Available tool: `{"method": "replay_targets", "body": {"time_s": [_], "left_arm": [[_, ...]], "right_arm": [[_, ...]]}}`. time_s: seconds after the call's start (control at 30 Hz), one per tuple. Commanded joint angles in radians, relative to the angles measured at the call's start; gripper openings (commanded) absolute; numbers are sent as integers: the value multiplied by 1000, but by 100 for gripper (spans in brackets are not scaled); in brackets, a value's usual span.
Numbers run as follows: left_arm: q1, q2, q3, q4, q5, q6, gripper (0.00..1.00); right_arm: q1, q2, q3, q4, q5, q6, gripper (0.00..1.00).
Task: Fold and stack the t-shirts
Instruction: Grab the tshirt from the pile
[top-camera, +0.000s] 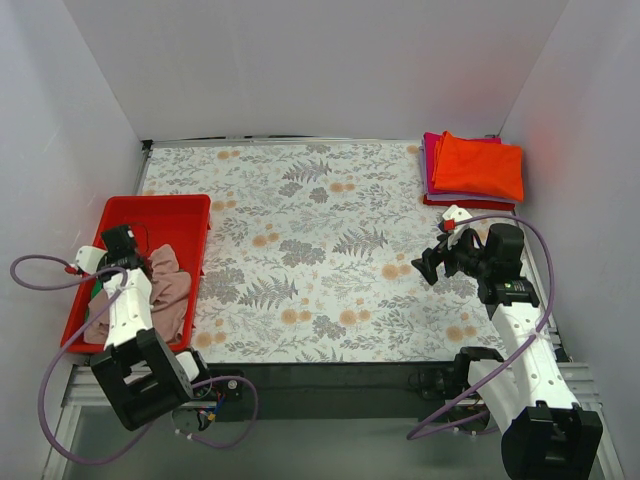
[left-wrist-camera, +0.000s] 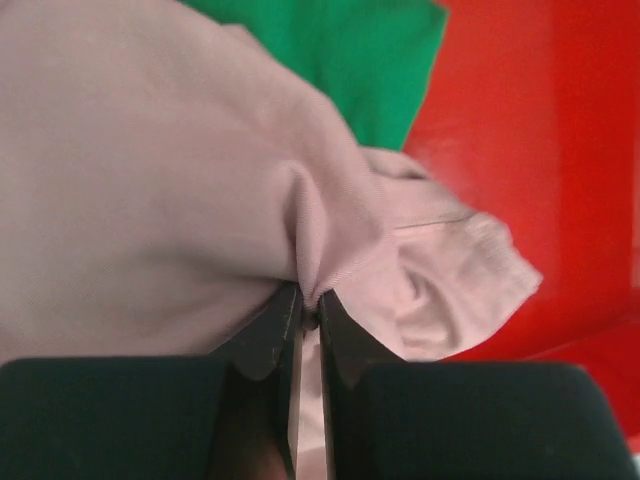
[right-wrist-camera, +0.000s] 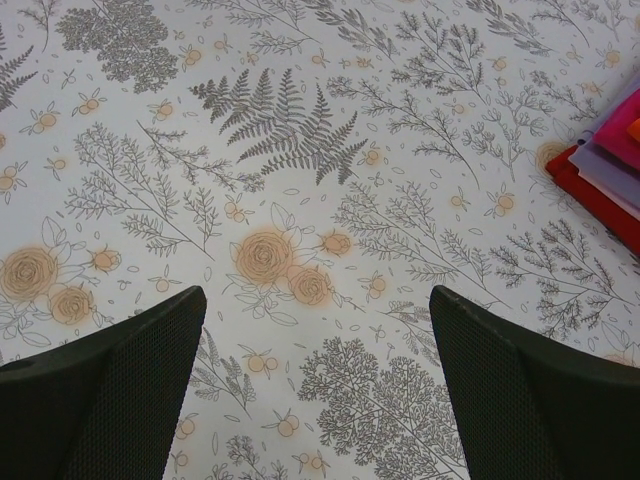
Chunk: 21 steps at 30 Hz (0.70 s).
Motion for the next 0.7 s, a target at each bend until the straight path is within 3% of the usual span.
{"method": "replay_targets", "body": {"time_s": [0.0, 0.2, 0.37, 0.53, 0.67], "left_arm": [[18, -41, 33, 116, 107, 109, 0], [19, -110, 159, 110, 349, 151, 0], [10, -124, 237, 173, 671, 90, 0], [-99, -119, 389, 272, 730, 13, 0], [-264, -89, 553, 309, 704, 13, 0]], "right_arm": [[-12, -4, -15, 10, 9, -8, 98], [-26, 7, -18, 10, 0, -8, 98], [-37, 19, -19, 9, -8, -7, 98], [-49, 33, -21, 9, -20, -10, 98], [-66, 39, -23, 10, -31, -14, 98]]}}
